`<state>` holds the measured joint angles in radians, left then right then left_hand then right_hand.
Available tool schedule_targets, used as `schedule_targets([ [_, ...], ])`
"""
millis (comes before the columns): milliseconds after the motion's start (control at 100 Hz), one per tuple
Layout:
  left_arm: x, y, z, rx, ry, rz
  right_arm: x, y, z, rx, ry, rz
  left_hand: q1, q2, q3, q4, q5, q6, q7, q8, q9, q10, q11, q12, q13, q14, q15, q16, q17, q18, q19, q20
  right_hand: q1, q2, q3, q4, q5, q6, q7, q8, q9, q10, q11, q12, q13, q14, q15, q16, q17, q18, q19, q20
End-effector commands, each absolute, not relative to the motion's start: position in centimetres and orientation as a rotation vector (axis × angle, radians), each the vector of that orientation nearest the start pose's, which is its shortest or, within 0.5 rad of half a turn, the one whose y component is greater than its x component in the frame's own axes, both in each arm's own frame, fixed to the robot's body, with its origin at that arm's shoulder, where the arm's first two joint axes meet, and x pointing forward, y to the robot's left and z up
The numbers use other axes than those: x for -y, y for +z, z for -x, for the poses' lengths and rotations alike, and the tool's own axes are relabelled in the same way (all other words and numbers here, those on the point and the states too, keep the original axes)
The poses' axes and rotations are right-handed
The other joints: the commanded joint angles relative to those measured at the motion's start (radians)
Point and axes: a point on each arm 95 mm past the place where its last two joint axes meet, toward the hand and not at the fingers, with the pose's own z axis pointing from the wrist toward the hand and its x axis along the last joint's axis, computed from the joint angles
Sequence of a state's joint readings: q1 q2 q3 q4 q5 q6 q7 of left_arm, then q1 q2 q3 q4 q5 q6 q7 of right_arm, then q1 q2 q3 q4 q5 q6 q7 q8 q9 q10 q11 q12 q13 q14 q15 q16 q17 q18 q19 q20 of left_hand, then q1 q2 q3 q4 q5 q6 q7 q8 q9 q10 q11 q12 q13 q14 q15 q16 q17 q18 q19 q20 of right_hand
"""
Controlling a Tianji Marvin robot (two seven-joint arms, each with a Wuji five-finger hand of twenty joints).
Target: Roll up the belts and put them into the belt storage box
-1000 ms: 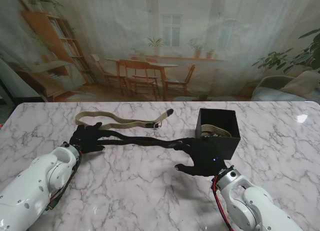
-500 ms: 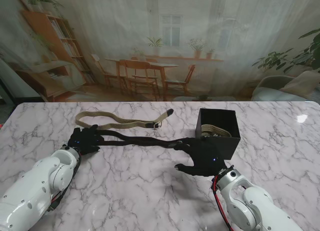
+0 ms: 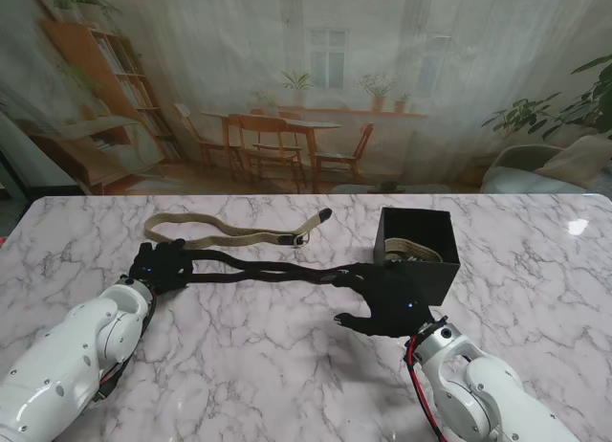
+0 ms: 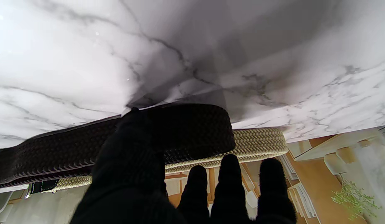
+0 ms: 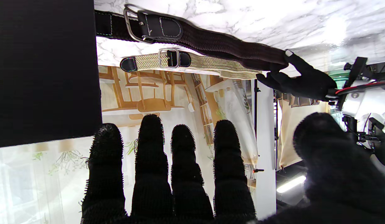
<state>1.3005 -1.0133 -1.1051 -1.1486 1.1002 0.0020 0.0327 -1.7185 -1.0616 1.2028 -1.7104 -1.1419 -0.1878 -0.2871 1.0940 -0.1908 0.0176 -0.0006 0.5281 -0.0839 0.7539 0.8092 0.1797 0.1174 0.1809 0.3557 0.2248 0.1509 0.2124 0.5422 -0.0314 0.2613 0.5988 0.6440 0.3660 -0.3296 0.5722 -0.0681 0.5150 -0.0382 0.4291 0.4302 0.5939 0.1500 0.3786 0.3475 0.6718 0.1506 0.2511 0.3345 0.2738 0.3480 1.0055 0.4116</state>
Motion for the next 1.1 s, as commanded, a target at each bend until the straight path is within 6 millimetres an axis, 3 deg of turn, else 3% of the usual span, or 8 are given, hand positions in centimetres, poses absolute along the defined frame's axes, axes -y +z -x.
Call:
schedule_targets([
  [0, -10.5, -39.0, -45.1, -1.684, -0.987, 1.202, -2.9, -31.9, -34.2, -1.510, 1.719, -0.872, 0.063, -0.001, 0.007, -0.001, 0.086, 0.011, 0.004, -0.014, 0.029, 0.010, 0.021, 0.020, -0.021, -0.012, 0.009, 0.011, -0.025, -0.008, 0.019, 0.017, 0.019, 0.040, -0.022, 0.016, -0.038, 0.007, 0.003, 0.016, -0.032, 0.016, 0.016, 0.001, -0.025, 0.007, -0.019, -0.011, -0.017, 0.011, -0.006, 0.014],
  [180, -10.7, -38.8, -44.2, -1.720, -0.972, 1.190, -2.9, -32.0, -34.2, -1.510, 1.718, -0.873, 0.062, -0.002, 0.005, -0.004, 0.103, 0.026, 0.000, -0.013, 0.076, 0.011, 0.031, 0.032, -0.013, -0.013, 0.006, 0.010, -0.029, -0.018, 0.011, 0.012, 0.021, 0.040, -0.023, 0.016, -0.039, 0.009, 0.003, 0.016, -0.032, 0.015, 0.017, 0.001, -0.026, 0.009, -0.019, -0.012, -0.018, 0.011, -0.006, 0.014],
  [480, -10.8, -38.7, -43.6, -1.726, -0.992, 1.177, -2.9, -32.0, -34.2, -1.509, 1.717, -0.876, 0.062, 0.054, -0.007, -0.013, 0.209, 0.075, -0.078, -0.136, 0.132, 0.002, 0.039, 0.069, -0.002, -0.016, 0.000, 0.009, -0.029, -0.044, -0.004, 0.007, 0.020, 0.042, -0.024, 0.016, -0.039, 0.008, 0.002, 0.016, -0.032, 0.016, 0.018, 0.000, -0.026, 0.009, -0.019, -0.012, -0.018, 0.012, -0.006, 0.015],
  [780, -10.5, -37.5, -42.7, -1.745, -1.046, 1.130, -2.8, -32.0, -34.3, -1.511, 1.715, -0.881, 0.077, 0.092, -0.013, -0.011, 0.165, 0.108, -0.043, 0.001, 0.132, 0.004, 0.034, 0.078, -0.008, -0.020, -0.003, 0.009, -0.035, -0.058, -0.022, 0.005, 0.022, 0.040, -0.025, 0.016, -0.038, 0.008, 0.002, 0.016, -0.023, 0.013, 0.018, 0.001, -0.025, 0.009, -0.019, -0.012, -0.019, 0.012, -0.008, 0.014],
  [1090, -9.7, -37.7, -40.7, -1.831, -1.089, 1.112, -3.2, -32.1, -34.3, -1.540, 1.717, -0.874, 0.077, 0.087, -0.014, -0.010, 0.177, 0.110, -0.051, 0.028, 0.141, 0.010, 0.035, 0.079, -0.004, -0.018, -0.003, 0.009, -0.037, -0.060, -0.027, 0.005, 0.022, 0.036, -0.023, 0.016, -0.035, 0.009, 0.003, 0.016, -0.011, 0.006, 0.019, 0.002, -0.023, 0.009, -0.019, -0.012, -0.019, 0.013, -0.008, 0.015],
])
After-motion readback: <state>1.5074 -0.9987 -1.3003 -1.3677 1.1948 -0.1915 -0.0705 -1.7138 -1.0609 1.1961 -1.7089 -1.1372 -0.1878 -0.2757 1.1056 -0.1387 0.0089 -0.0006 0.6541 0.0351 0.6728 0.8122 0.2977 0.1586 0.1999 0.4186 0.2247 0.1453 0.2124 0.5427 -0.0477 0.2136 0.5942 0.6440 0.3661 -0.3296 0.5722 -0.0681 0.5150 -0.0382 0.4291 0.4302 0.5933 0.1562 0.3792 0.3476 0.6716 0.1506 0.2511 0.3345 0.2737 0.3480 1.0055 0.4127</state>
